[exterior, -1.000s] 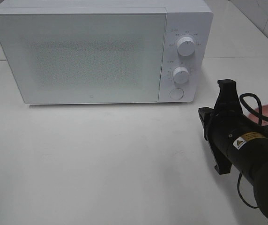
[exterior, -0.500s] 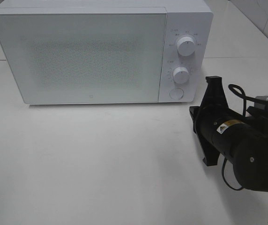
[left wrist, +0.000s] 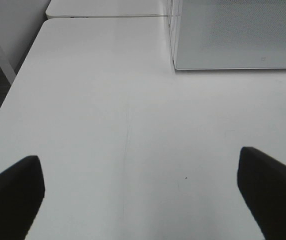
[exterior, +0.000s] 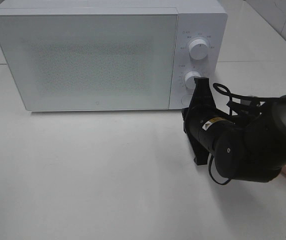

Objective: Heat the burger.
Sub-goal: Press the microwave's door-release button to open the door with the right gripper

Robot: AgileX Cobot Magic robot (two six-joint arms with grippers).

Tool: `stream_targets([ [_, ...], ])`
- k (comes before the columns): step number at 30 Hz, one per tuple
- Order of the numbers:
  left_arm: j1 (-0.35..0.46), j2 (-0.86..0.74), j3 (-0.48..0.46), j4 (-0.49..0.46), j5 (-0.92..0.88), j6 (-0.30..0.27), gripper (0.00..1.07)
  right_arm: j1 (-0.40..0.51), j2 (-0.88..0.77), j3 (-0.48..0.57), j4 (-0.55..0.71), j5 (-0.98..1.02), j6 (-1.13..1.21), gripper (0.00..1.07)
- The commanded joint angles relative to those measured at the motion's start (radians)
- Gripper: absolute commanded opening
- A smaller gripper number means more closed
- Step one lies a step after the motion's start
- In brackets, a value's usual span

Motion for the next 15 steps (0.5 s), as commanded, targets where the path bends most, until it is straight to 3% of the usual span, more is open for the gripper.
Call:
stream_targets([
  [1, -0.005, -0.023, 0.003, -0.007, -0.016, -0.001, 1.03, -0.024, 0.013, -0.027, -0.026, 0.005, 0.001, 0.02],
  [15, -0.005, -0.023, 0.003, -0.007, -0.016, -0.001, 1.03, -0.108, 0.098, -0.132, -0.093, 0.015, 0.003, 0.02],
])
